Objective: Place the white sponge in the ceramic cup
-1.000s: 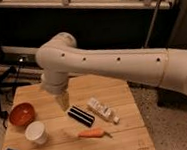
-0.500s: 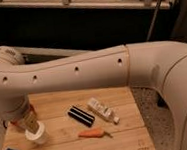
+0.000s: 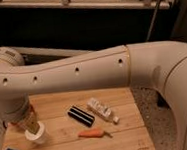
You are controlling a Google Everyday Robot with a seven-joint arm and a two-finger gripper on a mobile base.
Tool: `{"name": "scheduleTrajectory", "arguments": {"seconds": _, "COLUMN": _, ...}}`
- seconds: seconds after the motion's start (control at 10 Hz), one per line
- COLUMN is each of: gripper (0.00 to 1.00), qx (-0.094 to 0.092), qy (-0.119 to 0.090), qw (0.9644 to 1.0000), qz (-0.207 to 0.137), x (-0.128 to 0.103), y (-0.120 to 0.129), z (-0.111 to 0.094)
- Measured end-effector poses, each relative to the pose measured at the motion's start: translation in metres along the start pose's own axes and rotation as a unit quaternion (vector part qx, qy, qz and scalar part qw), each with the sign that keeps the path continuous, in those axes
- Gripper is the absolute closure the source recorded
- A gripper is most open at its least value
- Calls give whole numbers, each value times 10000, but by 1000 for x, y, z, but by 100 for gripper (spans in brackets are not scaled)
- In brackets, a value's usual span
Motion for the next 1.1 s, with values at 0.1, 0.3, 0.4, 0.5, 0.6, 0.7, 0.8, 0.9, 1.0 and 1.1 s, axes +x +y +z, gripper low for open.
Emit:
{"name": "scheduleTrajectory", "arguments": {"seconds": 0.1, "gripper": 20, "qx": -29, "qy": 20, "qw": 10000, "qz": -92, "x": -4, "y": -4, "z": 0}}
{"name": "scheduleTrajectory", "arguments": {"seconds": 0.3, "gripper": 20, "qx": -104, "qy": 93, "qw": 9989, "qz": -457, "x": -14, "y": -33, "z": 4}}
{"name": "scheduleTrajectory", "arguments": {"seconds": 0.4, "gripper": 20, "qx": -122, "qy": 90, "qw": 9981, "qz": -594, "x": -18, "y": -48, "z": 10}}
{"name": "scheduleTrajectory", "arguments": {"seconds": 0.5, "gripper": 20, "qx": -147, "qy": 82, "qw": 9971, "qz": -748, "x": -24, "y": -68, "z": 20}}
{"name": "scheduleTrajectory", "arguments": {"seconds": 0.6, "gripper": 20, "qx": -179, "qy": 70, "qw": 9958, "qz": -900, "x": -29, "y": -88, "z": 32}}
{"name": "scheduleTrajectory", "arguments": {"seconds": 0.7, "gripper": 20, "qx": -213, "qy": 50, "qw": 9947, "qz": -1000, "x": -33, "y": -102, "z": 42}}
{"name": "scheduleTrajectory", "arguments": {"seconds": 0.8, "gripper": 20, "qx": -256, "qy": 42, "qw": 9936, "qz": -1096, "x": -35, "y": -115, "z": 53}}
{"name": "scheduleTrajectory", "arguments": {"seconds": 0.9, "gripper": 20, "qx": -314, "qy": -5, "qw": 9926, "qz": -1172, "x": -40, "y": -125, "z": 63}}
{"name": "scheduleTrajectory", "arguments": {"seconds": 1.0, "gripper": 20, "qx": -428, "qy": -76, "qw": 9917, "qz": -1208, "x": -43, "y": -130, "z": 77}}
{"name": "scheduleTrajectory", "arguments": {"seconds": 1.1, "gripper": 20, "qx": -514, "qy": -154, "qw": 9912, "qz": -1211, "x": -45, "y": -130, "z": 88}}
